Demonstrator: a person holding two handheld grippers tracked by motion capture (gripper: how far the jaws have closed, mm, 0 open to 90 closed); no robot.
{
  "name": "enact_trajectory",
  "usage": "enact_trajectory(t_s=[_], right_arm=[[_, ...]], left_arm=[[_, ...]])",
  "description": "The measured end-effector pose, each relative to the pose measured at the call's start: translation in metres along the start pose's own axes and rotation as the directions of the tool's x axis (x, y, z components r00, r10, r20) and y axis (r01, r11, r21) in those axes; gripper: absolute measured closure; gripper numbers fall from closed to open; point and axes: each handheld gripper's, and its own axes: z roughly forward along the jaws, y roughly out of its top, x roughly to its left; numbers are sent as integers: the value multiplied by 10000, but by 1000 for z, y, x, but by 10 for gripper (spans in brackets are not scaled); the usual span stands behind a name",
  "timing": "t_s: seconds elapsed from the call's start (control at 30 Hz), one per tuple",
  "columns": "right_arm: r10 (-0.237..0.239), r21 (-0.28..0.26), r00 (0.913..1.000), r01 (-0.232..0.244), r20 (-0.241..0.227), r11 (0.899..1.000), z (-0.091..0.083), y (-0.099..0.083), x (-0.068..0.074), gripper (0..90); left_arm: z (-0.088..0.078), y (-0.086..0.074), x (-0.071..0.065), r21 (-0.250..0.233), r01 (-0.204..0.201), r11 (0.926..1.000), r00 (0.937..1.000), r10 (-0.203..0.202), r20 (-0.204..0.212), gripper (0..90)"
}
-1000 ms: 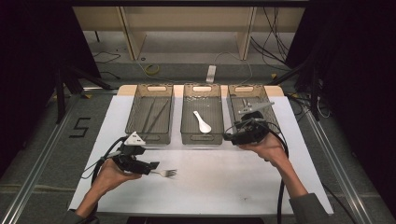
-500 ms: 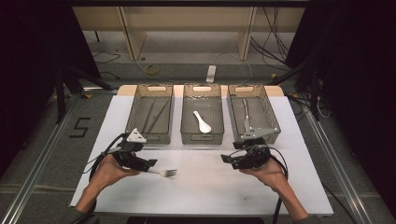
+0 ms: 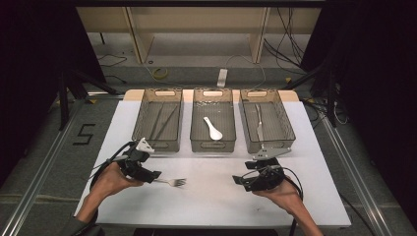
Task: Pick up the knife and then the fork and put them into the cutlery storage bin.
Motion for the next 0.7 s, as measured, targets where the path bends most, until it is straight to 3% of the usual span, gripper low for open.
enact_trajectory(t_s=[0.1, 0.37, 0.57, 0.63, 0.7], right_arm=[[-18, 48, 10000, 18, -62, 10000, 1, -2, 2, 298], [-62, 160, 9999, 63, -105, 9999, 1, -7, 7, 297], [-136, 239, 9998, 139, -146, 9996, 2, -8, 9, 298], [-130, 241, 9998, 134, -149, 9996, 2, -8, 9, 297], [-136, 249, 9998, 140, -147, 9996, 2, -8, 9, 297]], left_arm=[[0, 0, 1, 126, -14, 9999, 10000, 14, 9, 262], [8, -2, 2, 1106, -250, 9936, 9997, 243, 77, 300], [15, -3, 1, 1722, -641, 9830, 9979, 614, 210, 353], [17, -3, 1, 2109, -927, 9731, 9957, 898, 233, 372], [18, -4, 2, 2254, -921, 9699, 9957, 871, 319, 397]])
